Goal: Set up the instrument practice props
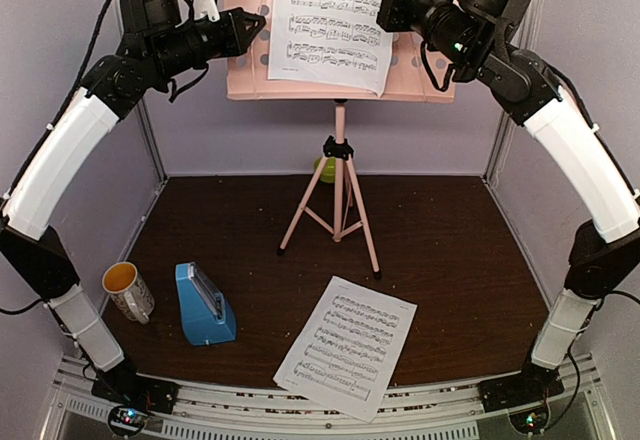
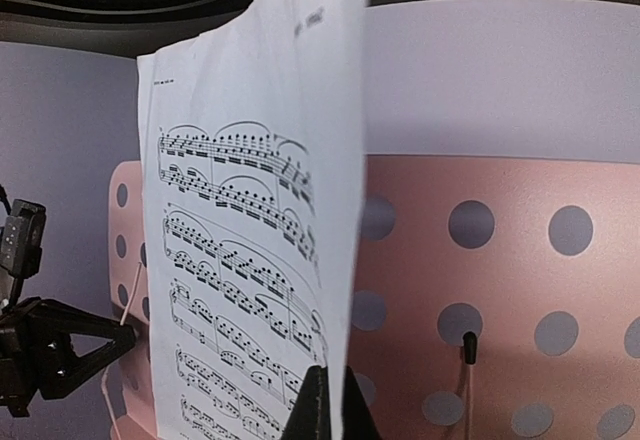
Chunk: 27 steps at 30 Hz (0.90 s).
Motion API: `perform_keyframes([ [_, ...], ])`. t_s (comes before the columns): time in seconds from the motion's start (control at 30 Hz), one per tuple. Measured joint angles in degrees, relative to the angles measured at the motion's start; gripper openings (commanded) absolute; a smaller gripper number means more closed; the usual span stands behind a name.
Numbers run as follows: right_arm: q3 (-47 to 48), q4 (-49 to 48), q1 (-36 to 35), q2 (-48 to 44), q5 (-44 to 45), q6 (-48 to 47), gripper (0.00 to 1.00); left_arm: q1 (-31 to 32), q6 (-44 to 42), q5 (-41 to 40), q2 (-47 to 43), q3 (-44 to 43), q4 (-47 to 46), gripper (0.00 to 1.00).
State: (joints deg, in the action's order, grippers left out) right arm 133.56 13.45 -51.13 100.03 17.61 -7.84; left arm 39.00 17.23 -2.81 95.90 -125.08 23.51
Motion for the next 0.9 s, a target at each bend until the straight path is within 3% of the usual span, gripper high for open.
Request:
perform_keyframes([
  [0.9, -1.53, -1.44, -2.27, -0.39, 6.36, -4.57, 0.00, 0.00, -1.27, -1.97, -5.46, 11.47, -10.78, 0.00],
])
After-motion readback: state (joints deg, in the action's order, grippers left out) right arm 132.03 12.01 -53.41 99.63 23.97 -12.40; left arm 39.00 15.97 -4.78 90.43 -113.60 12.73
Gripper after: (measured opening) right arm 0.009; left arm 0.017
